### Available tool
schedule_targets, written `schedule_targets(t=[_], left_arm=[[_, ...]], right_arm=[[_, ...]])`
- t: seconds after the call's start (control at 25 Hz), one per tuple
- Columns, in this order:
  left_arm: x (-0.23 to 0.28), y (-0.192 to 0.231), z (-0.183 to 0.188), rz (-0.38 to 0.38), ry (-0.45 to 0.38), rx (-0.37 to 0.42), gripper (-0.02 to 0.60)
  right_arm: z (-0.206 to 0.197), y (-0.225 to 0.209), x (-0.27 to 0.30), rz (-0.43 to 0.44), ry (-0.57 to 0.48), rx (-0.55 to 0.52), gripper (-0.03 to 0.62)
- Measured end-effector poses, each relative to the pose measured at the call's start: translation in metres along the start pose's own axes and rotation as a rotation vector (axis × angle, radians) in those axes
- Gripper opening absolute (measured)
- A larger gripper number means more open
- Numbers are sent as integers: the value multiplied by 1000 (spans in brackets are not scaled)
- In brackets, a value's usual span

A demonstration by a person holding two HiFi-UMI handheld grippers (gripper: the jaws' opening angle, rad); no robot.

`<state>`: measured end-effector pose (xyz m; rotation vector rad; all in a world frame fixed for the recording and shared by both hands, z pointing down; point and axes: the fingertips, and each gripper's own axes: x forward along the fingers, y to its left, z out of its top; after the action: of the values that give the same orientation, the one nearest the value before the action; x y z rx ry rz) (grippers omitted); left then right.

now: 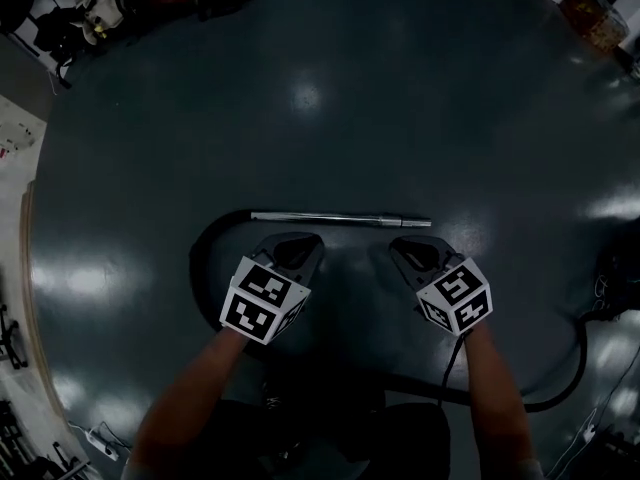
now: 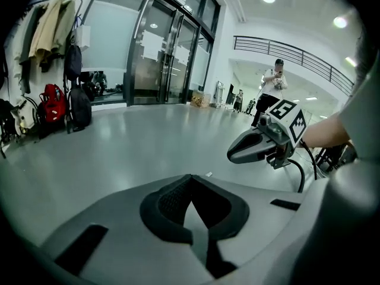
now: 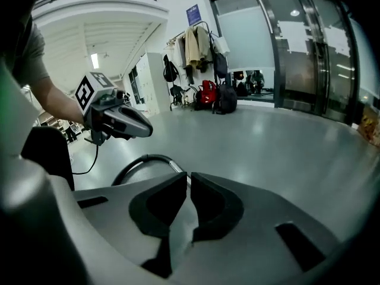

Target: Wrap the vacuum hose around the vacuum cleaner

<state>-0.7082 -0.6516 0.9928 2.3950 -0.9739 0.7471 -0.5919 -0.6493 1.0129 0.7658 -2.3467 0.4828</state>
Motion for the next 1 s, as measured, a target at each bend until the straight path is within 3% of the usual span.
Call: schedule_targets(t=[0.2, 0.48, 0.6, 0.76, 1.0], left_arm=[[45, 21, -60, -9, 34, 2, 8], [112, 26, -116, -23, 44, 8, 8], [123, 33, -132, -23, 64, 10, 8], [144, 46, -145, -15, 51, -14, 8], [147, 63, -159, 17, 57, -12, 8]], right_arm=[[-57, -24, 46, -38, 58, -31, 8], [-142, -58, 94, -68, 146, -112, 89], [-155, -62, 125, -57, 154, -129, 126], [-154, -71, 163, -28, 189, -228, 140], [-151, -73, 216, 54, 303, -493, 193]])
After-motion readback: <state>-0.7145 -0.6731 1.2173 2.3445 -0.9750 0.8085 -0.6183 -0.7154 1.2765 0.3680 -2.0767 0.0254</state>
